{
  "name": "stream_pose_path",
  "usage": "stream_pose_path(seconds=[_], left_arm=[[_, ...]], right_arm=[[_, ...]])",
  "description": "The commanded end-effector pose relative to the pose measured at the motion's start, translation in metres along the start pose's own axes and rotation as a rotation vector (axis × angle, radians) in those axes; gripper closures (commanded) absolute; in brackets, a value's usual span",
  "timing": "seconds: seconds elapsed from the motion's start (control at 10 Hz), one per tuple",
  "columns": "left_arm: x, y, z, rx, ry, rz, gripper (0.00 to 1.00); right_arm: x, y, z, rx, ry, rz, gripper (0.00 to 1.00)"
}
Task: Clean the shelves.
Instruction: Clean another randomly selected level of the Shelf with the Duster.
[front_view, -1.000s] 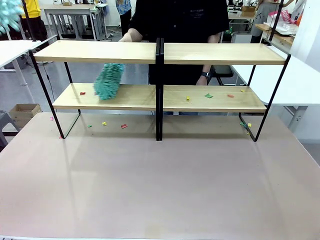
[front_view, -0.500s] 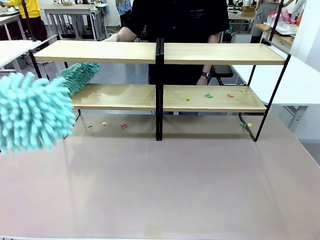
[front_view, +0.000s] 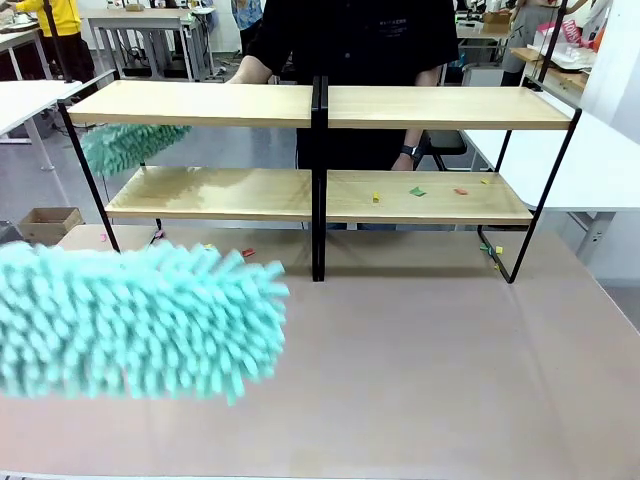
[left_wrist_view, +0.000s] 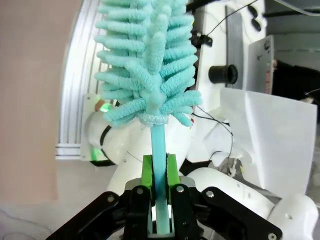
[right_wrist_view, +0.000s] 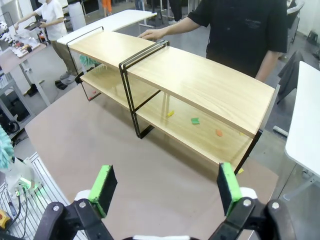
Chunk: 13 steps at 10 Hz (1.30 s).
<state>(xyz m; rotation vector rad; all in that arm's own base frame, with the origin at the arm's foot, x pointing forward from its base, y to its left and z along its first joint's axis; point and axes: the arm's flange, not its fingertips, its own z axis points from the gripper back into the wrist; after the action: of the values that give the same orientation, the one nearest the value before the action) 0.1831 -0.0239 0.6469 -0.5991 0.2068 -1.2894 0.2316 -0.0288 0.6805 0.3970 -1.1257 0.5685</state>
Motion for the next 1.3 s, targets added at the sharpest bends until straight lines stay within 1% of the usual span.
stream_pose_path(seconds=[0.0,0.5,0.6,0.7,0.8,0.9,1.0,1.1,1.2], left_arm=[[-0.021,0.0,0.013,-0.002,-0.054,-0.024,0.87],[-0.021,0.0,0.013,-0.002,-0.054,-0.024,0.87],[-0.02,0.004,0.008,-0.009,-0.059,-0.012,0.87],[-0.001,0.011,0.008,-0.038,-0.068,0.029,0.87],[0.031,0.02,0.006,-0.09,-0.085,0.041,0.87],[0.074,0.026,-0.003,-0.086,-0.093,0.083,0.87],[0.112,0.028,-0.014,-0.008,-0.13,0.18,0.87],[0.146,0.031,-0.021,-0.025,-0.17,0.202,0.87],[0.179,0.037,-0.029,0.049,-0.214,0.347,0.87]], right_arm=[[0.0,0.0,-0.001,0.002,-0.001,0.0,0.0],[0.0,0.0,-0.001,0.002,-0.001,0.0,0.0],[0.0,0.0,-0.001,0.002,-0.001,0.0,0.0],[0.0,0.0,-0.001,0.002,-0.001,0.0,0.0],[0.0,0.0,-0.001,0.002,-0.001,0.0,0.0],[0.0,0.0,-0.001,0.002,-0.001,0.0,0.0],[0.0,0.0,-0.001,0.002,-0.001,0.0,0.0],[0.0,0.0,-0.001,0.002,-0.001,0.0,0.0],[0.0,0.0,-0.001,0.002,-0.001,0.0,0.0]])
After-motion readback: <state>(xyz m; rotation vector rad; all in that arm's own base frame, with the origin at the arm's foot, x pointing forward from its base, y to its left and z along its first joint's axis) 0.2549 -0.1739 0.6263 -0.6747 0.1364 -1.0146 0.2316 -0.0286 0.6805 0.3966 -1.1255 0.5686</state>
